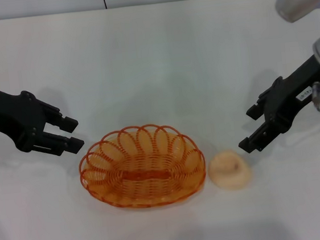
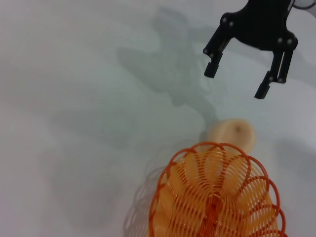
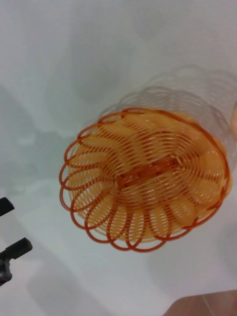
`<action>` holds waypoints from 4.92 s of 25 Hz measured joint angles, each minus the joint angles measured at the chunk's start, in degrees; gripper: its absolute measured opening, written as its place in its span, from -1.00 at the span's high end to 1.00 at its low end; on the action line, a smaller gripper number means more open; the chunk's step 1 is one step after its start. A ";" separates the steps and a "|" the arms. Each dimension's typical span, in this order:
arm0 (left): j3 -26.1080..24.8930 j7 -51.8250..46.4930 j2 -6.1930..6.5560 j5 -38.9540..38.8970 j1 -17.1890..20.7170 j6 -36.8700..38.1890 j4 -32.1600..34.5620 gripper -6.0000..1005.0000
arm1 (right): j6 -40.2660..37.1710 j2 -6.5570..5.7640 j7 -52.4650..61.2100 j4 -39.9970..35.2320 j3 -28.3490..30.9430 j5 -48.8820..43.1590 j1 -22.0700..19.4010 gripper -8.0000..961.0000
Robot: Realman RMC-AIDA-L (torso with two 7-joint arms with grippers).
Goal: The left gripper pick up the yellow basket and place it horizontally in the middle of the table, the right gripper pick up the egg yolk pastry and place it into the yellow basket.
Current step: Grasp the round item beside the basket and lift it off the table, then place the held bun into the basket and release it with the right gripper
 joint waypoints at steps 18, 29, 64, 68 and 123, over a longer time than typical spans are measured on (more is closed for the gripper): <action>0.02 0.21 -0.51 0.20 1.48 -1.33 -0.09 0.02 | 6.97 0.68 4.81 0.02 -12.51 0.76 -1.39 -0.78; 0.02 0.21 -1.00 0.87 1.74 -2.10 -0.44 0.02 | 8.47 0.55 4.97 1.50 -13.56 0.80 -1.20 -0.49; 0.02 0.21 -1.32 1.08 1.75 -3.63 -0.30 0.02 | 8.62 0.51 5.06 2.35 -14.75 0.89 -0.57 0.82; -0.02 0.21 -1.31 1.08 1.75 -3.78 -0.36 0.02 | 8.51 0.44 5.07 2.19 -14.66 0.89 -0.56 0.89; -0.42 1.62 -1.58 0.90 2.37 -5.91 -0.20 0.02 | 13.21 0.69 9.65 -5.17 -23.68 11.23 9.05 0.91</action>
